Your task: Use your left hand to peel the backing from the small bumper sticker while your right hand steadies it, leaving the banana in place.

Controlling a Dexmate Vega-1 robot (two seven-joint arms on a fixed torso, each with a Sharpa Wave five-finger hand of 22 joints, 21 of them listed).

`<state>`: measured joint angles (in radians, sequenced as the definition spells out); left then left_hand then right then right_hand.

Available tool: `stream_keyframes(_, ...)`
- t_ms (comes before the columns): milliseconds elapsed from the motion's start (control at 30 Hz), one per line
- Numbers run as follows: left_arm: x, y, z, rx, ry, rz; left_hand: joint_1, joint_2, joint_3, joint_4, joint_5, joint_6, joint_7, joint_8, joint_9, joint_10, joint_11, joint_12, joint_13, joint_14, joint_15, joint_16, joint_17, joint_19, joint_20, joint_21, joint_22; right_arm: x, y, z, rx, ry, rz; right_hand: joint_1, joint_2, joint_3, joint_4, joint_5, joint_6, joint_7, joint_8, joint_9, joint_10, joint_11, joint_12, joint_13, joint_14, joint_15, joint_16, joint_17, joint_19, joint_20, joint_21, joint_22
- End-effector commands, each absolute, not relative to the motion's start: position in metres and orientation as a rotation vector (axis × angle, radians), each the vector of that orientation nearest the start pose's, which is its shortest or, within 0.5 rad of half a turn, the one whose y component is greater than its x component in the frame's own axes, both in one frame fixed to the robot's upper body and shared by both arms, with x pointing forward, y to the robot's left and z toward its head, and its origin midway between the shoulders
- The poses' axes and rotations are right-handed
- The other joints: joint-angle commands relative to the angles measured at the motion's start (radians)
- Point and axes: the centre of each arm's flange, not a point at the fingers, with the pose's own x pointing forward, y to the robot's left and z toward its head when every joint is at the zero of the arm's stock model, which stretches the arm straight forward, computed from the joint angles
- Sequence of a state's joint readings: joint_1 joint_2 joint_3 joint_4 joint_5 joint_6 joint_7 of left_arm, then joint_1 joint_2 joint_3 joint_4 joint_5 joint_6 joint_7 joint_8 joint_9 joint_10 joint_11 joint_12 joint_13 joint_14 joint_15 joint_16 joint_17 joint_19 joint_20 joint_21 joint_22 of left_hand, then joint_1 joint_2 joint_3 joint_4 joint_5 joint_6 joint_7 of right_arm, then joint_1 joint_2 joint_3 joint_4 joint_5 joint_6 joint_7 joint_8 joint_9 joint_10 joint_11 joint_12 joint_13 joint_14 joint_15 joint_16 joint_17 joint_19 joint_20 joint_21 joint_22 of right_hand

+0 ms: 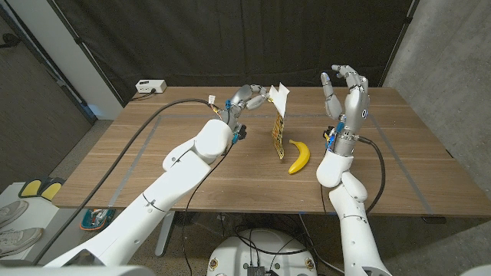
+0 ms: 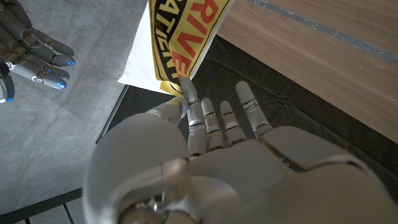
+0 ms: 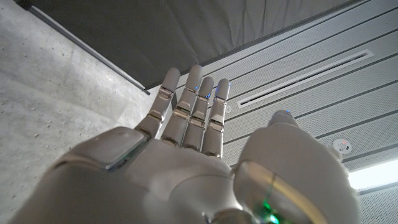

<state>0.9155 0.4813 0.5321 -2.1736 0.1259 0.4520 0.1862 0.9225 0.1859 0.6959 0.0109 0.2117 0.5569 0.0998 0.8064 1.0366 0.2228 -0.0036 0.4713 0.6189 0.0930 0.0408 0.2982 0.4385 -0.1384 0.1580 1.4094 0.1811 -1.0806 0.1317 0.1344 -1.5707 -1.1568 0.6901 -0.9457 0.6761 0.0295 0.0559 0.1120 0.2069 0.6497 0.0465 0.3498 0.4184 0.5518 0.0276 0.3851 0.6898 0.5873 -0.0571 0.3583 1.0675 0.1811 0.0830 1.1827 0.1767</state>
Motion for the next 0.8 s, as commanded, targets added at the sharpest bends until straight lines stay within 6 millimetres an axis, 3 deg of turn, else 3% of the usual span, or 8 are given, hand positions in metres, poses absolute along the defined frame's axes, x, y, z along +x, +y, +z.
stream_keyframes(33,0.503,0.074,0.078,0.642,-0.858,-0.175,-0.012,-0.001,0.01,0.0,0.003,-0.008,-0.014,0.005,-0.002,0.007,-0.011,0.005,0.002,0.006,-0.01,-0.004,0.006,0.0,-0.011,0.005,0.001,0.492,-0.225,-0.013,-0.597,-1.203,-0.611,0.011,-0.017,0.0,-0.015,0.004,-0.022,0.012,-0.02,-0.005,-0.027,0.011,-0.011,0.003,-0.023,-0.02,-0.01,-0.002,-0.002,0.015,-0.012,0.003)
stream_keyframes(300,0.503,0.066,0.083,0.653,-0.885,-0.173,-0.016,-0.001,0.011,-0.001,0.003,-0.008,-0.016,0.005,-0.01,0.007,-0.011,0.004,0.001,0.008,-0.011,-0.005,0.009,0.003,-0.015,0.004,0.0,0.487,-0.222,-0.014,-0.746,-1.076,-0.56,0.045,-0.035,0.003,-0.045,0.011,-0.026,0.013,-0.034,-0.009,-0.026,0.006,-0.008,0.006,-0.036,-0.016,-0.011,-0.006,-0.009,0.022,-0.023,0.004)
stream_keyframes(467,0.504,0.064,0.084,0.651,-0.896,-0.168,-0.017,-0.002,0.013,-0.002,0.002,-0.007,-0.016,0.006,-0.014,0.007,-0.015,0.003,0.0,0.007,-0.012,-0.006,0.01,0.003,-0.018,0.004,0.0,0.485,-0.218,-0.018,-0.809,-1.034,-0.572,0.037,-0.042,-0.004,-0.047,0.016,0.013,0.013,-0.025,-0.005,0.014,0.016,0.013,0.013,-0.012,-0.013,0.006,0.0,-0.012,0.025,-0.032,0.005)
stream_keyframes(800,0.507,0.058,0.085,0.652,-0.89,-0.191,-0.02,-0.002,0.015,-0.005,0.001,-0.005,-0.019,0.008,-0.022,0.007,-0.015,0.002,-0.001,0.007,-0.013,-0.008,0.013,0.006,-0.022,0.002,-0.001,0.483,-0.212,-0.016,-0.882,-0.984,-0.528,0.025,-0.053,-0.016,-0.049,0.025,0.082,0.01,-0.007,0.003,0.074,0.003,0.048,0.028,0.007,-0.016,0.024,0.011,-0.026,0.044,-0.05,0.006)
